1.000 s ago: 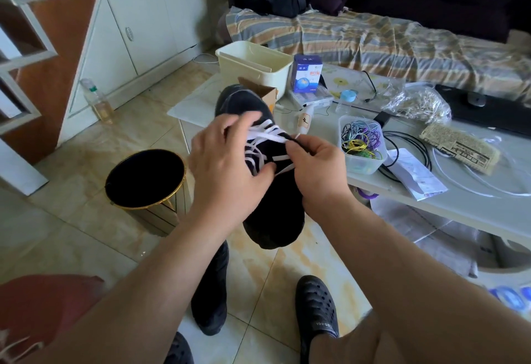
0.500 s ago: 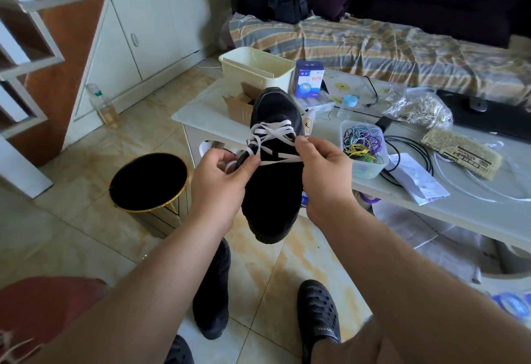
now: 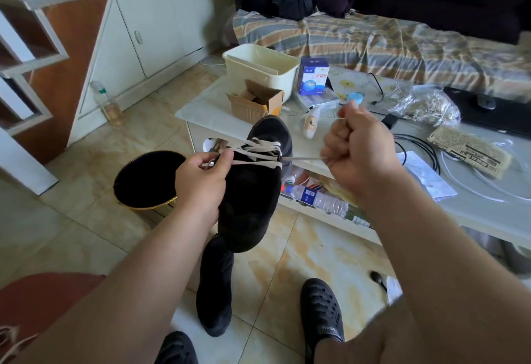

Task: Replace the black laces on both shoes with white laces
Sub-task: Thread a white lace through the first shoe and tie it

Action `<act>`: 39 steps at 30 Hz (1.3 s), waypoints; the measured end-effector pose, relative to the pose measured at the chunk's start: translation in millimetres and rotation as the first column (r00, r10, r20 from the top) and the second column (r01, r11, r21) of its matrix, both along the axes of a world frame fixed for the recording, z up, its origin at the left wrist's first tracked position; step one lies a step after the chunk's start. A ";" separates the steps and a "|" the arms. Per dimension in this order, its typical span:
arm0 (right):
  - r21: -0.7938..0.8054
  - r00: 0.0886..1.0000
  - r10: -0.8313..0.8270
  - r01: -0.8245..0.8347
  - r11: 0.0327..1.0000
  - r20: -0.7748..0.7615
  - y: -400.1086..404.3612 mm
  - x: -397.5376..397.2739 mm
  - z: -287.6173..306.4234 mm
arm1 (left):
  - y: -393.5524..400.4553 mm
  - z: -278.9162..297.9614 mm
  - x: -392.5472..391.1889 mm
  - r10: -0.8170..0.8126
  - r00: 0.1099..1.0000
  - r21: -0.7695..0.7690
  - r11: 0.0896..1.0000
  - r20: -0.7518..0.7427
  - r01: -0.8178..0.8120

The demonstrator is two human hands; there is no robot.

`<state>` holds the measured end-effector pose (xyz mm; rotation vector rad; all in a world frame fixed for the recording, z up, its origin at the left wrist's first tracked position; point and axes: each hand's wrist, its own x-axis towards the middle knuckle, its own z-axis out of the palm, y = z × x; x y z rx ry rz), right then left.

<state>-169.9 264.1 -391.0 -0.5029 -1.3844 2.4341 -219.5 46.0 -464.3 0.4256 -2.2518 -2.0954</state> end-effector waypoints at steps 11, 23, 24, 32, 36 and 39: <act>0.885 0.886 -0.061 -0.463 -0.045 0.460 -14.1 -3.1 -29.9 | -0.9 -1.3 -4.1 -0.060 0.976 -0.105 0.994 -0.211 0.038; 0.348 0.998 0.017 -0.036 0.937 0.056 -14.8 3.5 -8.8 | -12.4 -5.9 -13.2 -0.008 0.986 -0.166 0.986 -0.168 -0.020; 0.418 0.995 0.049 -0.082 0.905 0.089 -20.5 1.3 -13.6 | -8.5 -4.7 -10.1 -0.026 0.983 -0.175 0.984 -0.184 -0.006; 0.929 0.928 0.042 -0.370 0.006 0.369 -29.1 1.1 -42.5 | 0.2 8.4 2.4 -0.086 0.952 -0.201 0.979 -0.293 0.026; 0.935 0.947 -0.030 -0.311 0.171 0.320 -15.8 -1.9 -37.1 | -9.5 8.9 -4.7 -0.064 0.960 -0.223 0.975 -0.272 0.002; 0.936 0.938 -0.125 -0.296 0.193 0.323 -3.4 -2.4 -33.3 | -13.5 12.2 -6.2 -0.071 0.957 -0.239 0.971 -0.280 0.002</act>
